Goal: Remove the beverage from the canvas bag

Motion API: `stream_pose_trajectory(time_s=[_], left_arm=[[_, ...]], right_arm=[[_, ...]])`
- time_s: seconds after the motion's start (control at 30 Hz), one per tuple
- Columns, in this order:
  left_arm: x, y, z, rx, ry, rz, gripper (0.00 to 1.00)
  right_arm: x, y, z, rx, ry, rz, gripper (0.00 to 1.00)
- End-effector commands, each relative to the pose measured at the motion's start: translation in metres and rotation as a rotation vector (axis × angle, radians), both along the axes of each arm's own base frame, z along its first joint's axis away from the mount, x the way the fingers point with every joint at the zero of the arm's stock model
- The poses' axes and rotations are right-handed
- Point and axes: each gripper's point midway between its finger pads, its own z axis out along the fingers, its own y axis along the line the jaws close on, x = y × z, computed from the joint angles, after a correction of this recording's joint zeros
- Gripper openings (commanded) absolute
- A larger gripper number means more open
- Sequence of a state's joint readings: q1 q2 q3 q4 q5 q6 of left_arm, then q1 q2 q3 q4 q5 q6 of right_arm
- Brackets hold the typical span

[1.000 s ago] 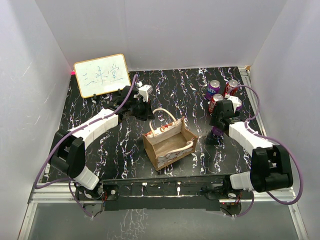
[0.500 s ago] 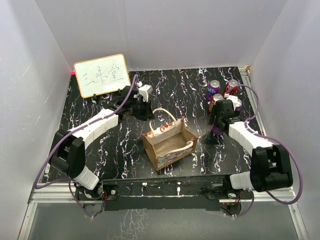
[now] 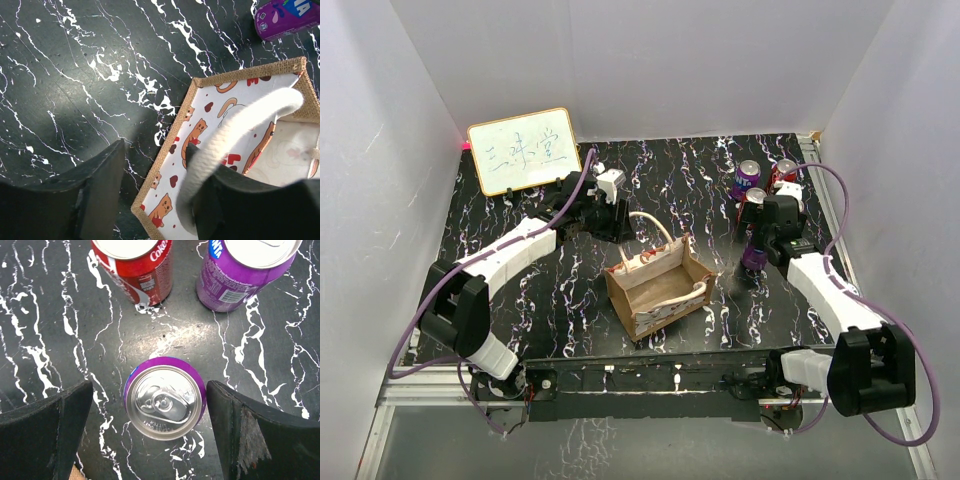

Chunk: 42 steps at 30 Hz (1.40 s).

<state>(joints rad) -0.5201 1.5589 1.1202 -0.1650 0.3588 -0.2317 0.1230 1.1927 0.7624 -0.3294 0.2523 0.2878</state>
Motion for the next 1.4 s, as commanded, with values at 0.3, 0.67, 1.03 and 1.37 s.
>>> stream_pose_trajectory(time_s=[0.3, 0.67, 1.03, 1.37], left_arm=[[0.0, 0.004, 0.025, -0.013, -0.09, -0.003, 0.92], [0.013, 0.013, 0.059, -0.006, -0.22, 0.043, 0.97], [0.0, 0.031, 0.131, -0.038, -0.293, 0.108, 0.97], [-0.039, 0.062, 0.196, -0.135, -0.383, 0.212, 0.97]], right_arm=[[-0.001, 0.065, 0.087, 0.154, -0.201, 0.257, 1.0], [-0.033, 0.178, 0.138, 0.172, -0.24, 0.485, 1.0], [-0.056, 0.127, 0.172, 0.063, -0.346, 0.394, 1.0], [-0.075, 0.11, 0.21, 0.083, -0.43, 0.386, 1.0]])
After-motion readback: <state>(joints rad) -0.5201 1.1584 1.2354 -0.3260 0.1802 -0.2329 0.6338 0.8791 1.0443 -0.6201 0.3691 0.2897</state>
